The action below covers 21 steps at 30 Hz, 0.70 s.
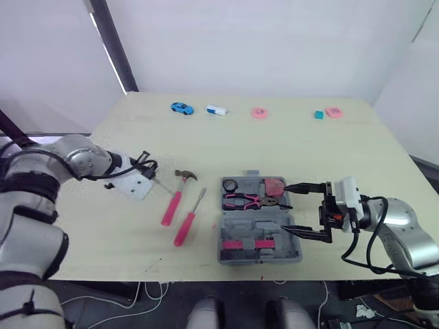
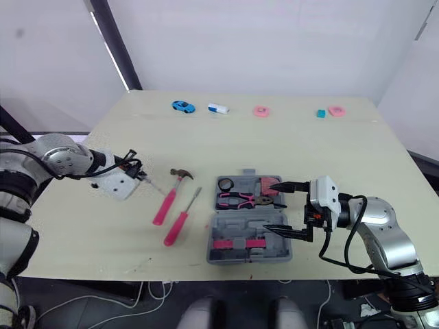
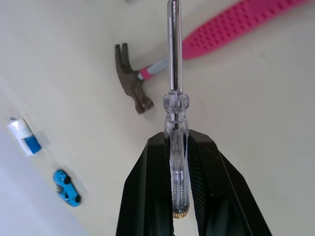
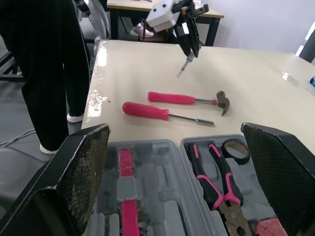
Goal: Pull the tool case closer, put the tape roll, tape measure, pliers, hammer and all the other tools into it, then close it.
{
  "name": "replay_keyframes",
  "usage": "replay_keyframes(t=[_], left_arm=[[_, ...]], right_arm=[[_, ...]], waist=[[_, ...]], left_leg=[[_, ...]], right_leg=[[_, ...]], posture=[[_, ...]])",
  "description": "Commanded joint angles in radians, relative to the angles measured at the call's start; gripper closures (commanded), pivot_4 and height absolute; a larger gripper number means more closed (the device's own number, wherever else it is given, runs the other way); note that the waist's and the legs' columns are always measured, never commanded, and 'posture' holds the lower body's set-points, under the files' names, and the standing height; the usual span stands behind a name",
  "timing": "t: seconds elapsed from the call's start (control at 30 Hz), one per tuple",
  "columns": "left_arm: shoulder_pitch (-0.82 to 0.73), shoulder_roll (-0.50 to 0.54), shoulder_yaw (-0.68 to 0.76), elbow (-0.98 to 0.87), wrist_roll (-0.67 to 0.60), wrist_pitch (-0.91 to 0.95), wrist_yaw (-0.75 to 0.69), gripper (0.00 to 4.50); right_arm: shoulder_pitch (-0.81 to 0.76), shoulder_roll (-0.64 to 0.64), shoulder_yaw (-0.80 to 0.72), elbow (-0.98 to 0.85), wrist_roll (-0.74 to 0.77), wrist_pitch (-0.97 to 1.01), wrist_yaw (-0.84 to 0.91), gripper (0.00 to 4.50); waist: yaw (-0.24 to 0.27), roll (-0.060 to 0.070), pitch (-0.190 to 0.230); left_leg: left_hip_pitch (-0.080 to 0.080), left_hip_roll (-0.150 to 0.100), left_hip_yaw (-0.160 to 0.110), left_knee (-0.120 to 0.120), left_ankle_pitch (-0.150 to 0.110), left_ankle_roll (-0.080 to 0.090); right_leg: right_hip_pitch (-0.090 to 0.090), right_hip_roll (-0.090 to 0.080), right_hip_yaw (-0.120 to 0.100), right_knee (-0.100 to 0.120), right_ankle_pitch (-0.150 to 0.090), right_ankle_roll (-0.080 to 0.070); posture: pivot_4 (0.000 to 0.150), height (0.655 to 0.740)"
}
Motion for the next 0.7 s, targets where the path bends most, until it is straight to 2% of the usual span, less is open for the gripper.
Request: replay_keyframes(t=[0.03, 0.13, 0.37, 0.7], left_arm=[[0.101, -0.006, 0.128, -0.169, -0.232, 0.253, -0.136, 4.5], [0.201, -0.016, 0.205, -0.331, -0.348, 0.479, -0.2, 4.5], [0.435, -0.035, 0.438, -0.809, -0.733, 1.423, -0.233, 4.5], [0.601, -0.096, 0.714, -1.115, -0.895, 1.993, 0.054, 4.5]], right_arm=[[0.001, -0.001, -0.012, -0.021, 0.009, -0.017, -0.003, 0.0], [0.002, -0.002, -0.015, -0.021, 0.01, -0.017, -0.005, 0.0], [0.001, -0.001, -0.026, -0.011, 0.017, -0.02, -0.006, 0.0], [0.0, -0.011, -0.058, 0.028, 0.028, -0.033, -0.002, 0.0]], waist=[[-0.001, 0.0, 0.0], [-0.001, 0.0, 0.0], [-0.003, 0.0, 0.0], [-0.011, 0.0, 0.0]], left_leg=[[0.0, 0.0, 0.0, 0.0, 0.0, 0.0], [0.0, 0.0, 0.0, 0.0, 0.0, 0.0], [0.0, 0.0, -0.002, 0.001, 0.0, 0.0], [0.001, 0.0, -0.005, 0.001, 0.0, 0.0]], right_leg=[[0.0, 0.0, 0.0, 0.0, 0.0, 0.0], [0.0, 0.0, 0.0, 0.0, 0.0, 0.0], [0.0, 0.001, 0.0, 0.001, 0.0, 0.0], [0.002, 0.002, 0.0, 0.001, 0.0, 0.0]], posture=[[0.15, 0.7395], [0.15, 0.7395], [0.15, 0.7395], [0.15, 0.7395]])
